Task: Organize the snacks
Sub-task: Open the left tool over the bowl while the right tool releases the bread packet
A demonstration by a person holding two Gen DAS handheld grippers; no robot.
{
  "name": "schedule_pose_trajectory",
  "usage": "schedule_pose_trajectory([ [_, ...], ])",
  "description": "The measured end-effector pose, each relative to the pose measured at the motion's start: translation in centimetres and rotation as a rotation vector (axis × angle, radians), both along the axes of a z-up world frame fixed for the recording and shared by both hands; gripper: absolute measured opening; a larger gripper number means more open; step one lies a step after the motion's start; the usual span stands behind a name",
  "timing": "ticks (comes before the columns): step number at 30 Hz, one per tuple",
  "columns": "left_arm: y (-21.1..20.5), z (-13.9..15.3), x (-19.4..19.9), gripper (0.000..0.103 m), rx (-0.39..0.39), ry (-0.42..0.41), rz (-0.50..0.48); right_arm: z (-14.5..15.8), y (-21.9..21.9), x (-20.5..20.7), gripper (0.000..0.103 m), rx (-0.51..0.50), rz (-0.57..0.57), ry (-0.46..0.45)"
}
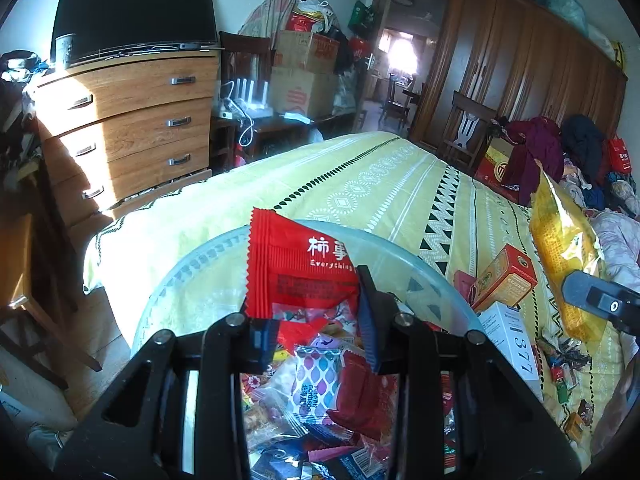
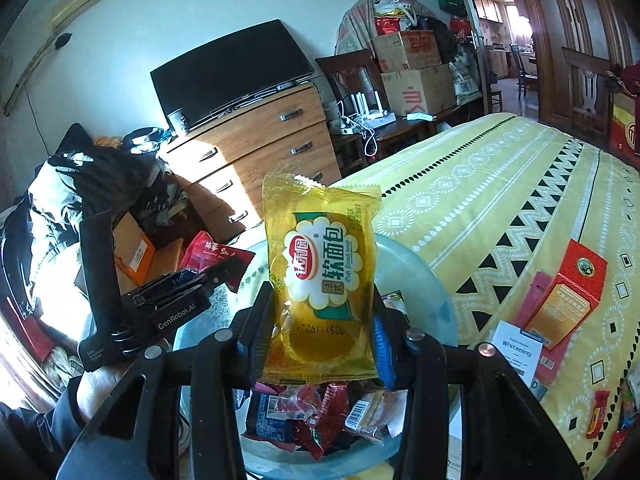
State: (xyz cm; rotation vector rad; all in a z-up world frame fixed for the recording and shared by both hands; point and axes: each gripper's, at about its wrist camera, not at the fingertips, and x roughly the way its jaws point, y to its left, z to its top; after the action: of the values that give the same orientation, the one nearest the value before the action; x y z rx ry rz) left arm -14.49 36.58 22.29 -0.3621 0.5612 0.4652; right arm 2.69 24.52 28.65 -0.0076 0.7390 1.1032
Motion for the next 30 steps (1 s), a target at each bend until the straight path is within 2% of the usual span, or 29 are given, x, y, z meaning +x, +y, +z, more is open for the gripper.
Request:
schedule_pose_trajectory([
  [30,1.3,-0.6,0.2,0.035,-0.027,0.007,0.007,-1.1,1.9,0.5,0.047,-0.022,0.022,0.034],
])
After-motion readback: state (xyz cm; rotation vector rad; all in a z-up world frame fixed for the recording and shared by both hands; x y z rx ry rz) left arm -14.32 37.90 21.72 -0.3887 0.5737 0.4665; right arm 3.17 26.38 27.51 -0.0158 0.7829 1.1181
